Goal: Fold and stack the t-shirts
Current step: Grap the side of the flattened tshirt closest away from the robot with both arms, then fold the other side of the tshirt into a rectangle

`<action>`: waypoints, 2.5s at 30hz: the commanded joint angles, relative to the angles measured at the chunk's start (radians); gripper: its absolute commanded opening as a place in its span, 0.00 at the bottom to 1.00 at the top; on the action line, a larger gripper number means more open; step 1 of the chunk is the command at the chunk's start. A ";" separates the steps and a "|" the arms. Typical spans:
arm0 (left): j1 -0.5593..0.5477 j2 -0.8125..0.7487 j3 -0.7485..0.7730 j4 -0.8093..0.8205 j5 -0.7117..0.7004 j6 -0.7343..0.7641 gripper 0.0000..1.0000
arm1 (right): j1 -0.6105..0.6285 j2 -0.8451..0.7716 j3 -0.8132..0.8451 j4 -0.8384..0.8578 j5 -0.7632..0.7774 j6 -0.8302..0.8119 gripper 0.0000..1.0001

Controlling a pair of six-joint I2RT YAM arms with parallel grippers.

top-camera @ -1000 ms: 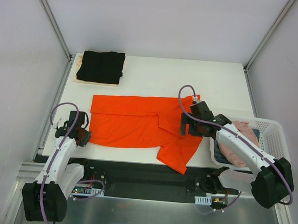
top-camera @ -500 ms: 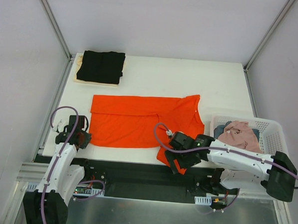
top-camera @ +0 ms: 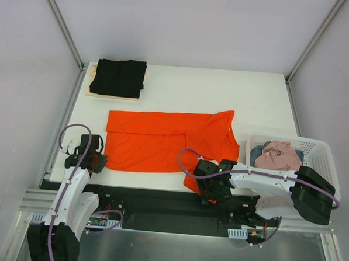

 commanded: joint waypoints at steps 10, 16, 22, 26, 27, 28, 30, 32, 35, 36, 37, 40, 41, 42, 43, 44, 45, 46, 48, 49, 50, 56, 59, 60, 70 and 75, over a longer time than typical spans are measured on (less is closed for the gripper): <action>-0.006 -0.001 -0.001 0.007 -0.001 0.012 0.00 | 0.004 0.038 -0.008 0.036 0.117 0.076 0.38; -0.005 -0.003 0.010 0.008 0.002 0.020 0.00 | -0.013 -0.001 0.003 0.021 0.149 0.066 0.01; -0.005 0.004 0.036 0.011 0.028 0.040 0.00 | -0.057 -0.045 0.046 -0.016 0.134 0.003 0.01; -0.005 0.013 0.059 0.014 0.029 0.055 0.00 | -0.146 -0.073 0.098 -0.017 0.093 -0.071 0.01; -0.006 0.016 0.070 0.016 0.028 0.058 0.00 | -0.181 -0.083 0.110 -0.017 0.082 -0.082 0.01; -0.006 0.020 0.076 0.016 0.032 0.060 0.00 | -0.198 -0.087 0.124 -0.017 0.074 -0.109 0.01; -0.005 0.027 0.094 0.020 0.034 0.063 0.00 | -0.244 -0.093 0.167 -0.019 0.054 -0.138 0.01; -0.005 0.037 0.107 0.030 0.031 0.063 0.00 | -0.277 -0.094 0.196 -0.019 0.053 -0.172 0.01; -0.005 0.060 0.133 0.049 0.025 0.063 0.00 | -0.339 -0.087 0.262 -0.025 0.063 -0.206 0.01; -0.006 0.074 0.139 0.053 0.025 0.065 0.00 | -0.368 -0.082 0.291 -0.025 0.067 -0.214 0.01; -0.006 0.083 0.145 0.059 0.022 0.063 0.00 | -0.381 -0.074 0.311 -0.028 0.068 -0.221 0.01; -0.005 0.122 0.168 0.079 0.003 0.058 0.00 | -0.435 -0.047 0.377 -0.039 0.109 -0.227 0.01; -0.006 0.132 0.177 0.092 0.002 0.055 0.00 | -0.448 -0.033 0.393 -0.037 0.119 -0.221 0.01; -0.005 0.152 0.182 0.100 0.000 0.055 0.00 | -0.471 -0.027 0.422 -0.033 0.129 -0.220 0.01; -0.005 0.165 0.188 0.109 0.002 0.052 0.00 | -0.485 -0.019 0.434 -0.028 0.134 -0.218 0.01; -0.006 0.174 0.199 0.119 0.002 0.051 0.00 | -0.501 -0.002 0.449 -0.019 0.142 -0.217 0.01; -0.005 0.198 0.202 0.134 -0.001 0.049 0.00 | -0.510 0.007 0.463 -0.014 0.143 -0.220 0.01; -0.005 0.211 0.209 0.142 -0.004 0.043 0.00 | -0.519 0.019 0.494 -0.010 0.142 -0.221 0.01; -0.005 0.247 0.226 0.160 -0.009 0.040 0.00 | -0.551 0.064 0.523 -0.010 0.134 -0.230 0.01; -0.006 0.261 0.234 0.166 -0.012 0.038 0.00 | -0.565 0.096 0.554 -0.013 0.131 -0.232 0.01; -0.005 0.273 0.248 0.171 -0.014 0.038 0.00 | -0.585 0.113 0.565 -0.010 0.125 -0.237 0.01; -0.005 0.384 0.312 0.209 -0.032 0.034 0.00 | -0.648 0.208 0.666 -0.002 0.140 -0.286 0.01; -0.003 0.425 0.343 0.223 -0.043 0.037 0.00 | -0.672 0.242 0.709 0.001 0.140 -0.318 0.01; -0.003 0.435 0.349 0.226 -0.046 0.040 0.00 | -0.679 0.249 0.718 0.003 0.140 -0.329 0.01; -0.005 0.569 0.438 0.267 -0.055 0.068 0.00 | -0.726 0.350 0.805 0.016 0.117 -0.408 0.01; -0.003 0.678 0.502 0.274 -0.038 0.088 0.00 | -0.742 0.421 0.851 0.013 0.108 -0.418 0.01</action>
